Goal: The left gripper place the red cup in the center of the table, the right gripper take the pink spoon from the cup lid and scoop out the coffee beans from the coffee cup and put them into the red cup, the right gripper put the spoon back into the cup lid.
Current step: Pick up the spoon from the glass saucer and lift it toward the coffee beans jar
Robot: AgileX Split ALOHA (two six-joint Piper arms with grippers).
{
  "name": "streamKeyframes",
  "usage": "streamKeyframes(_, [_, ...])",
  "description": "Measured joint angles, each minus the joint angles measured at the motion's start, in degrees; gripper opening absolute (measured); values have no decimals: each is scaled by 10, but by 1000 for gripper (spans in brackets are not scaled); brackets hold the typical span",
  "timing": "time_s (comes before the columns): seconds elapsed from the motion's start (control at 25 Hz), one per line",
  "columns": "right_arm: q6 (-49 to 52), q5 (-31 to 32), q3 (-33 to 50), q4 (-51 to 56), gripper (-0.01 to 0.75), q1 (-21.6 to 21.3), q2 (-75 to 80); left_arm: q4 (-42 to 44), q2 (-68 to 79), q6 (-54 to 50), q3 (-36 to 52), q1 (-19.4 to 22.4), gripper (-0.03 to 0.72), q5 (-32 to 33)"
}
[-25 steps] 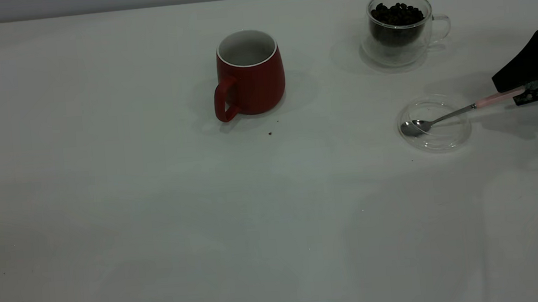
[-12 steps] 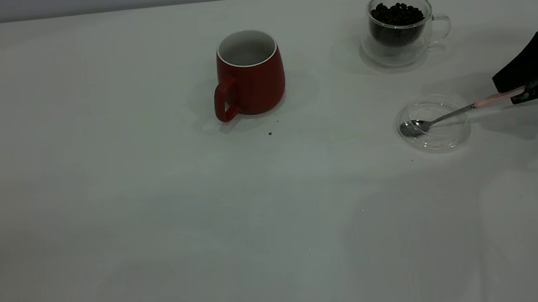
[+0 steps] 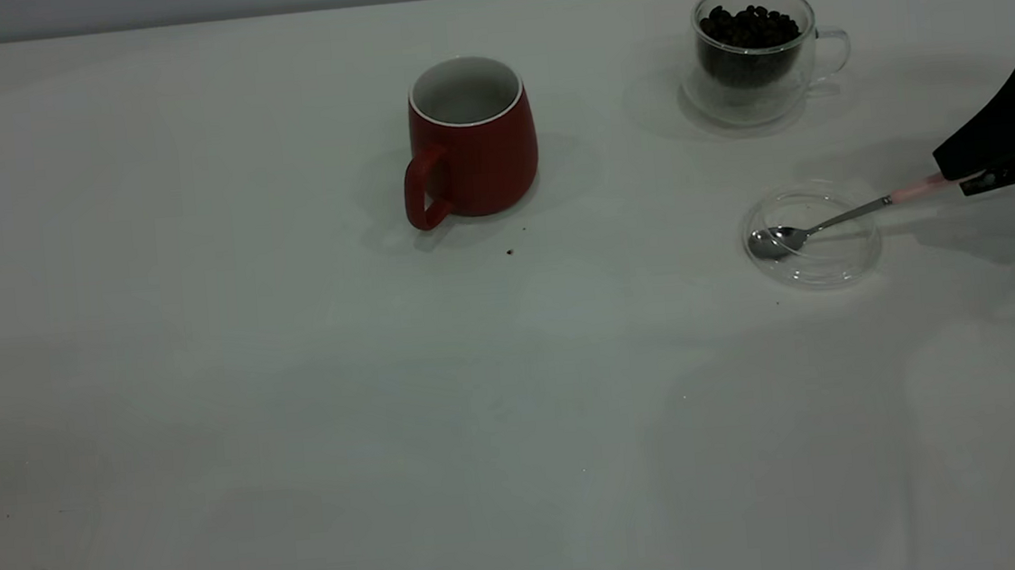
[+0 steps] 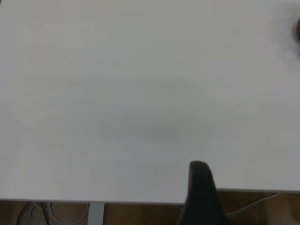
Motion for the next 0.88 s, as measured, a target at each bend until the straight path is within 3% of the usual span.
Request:
streamKeyframes(0.44, [0, 35, 0, -8, 160, 0, 0, 0, 0, -1, 0, 0, 588, 0])
streamKeyframes(0.64, [1, 55, 0, -16, 116, 0, 0, 0, 0, -1, 0, 0, 588, 0])
streamKeyframes(0.88, [19, 66, 0, -45, 114, 0, -19, 0, 0, -1, 0, 0, 588, 0])
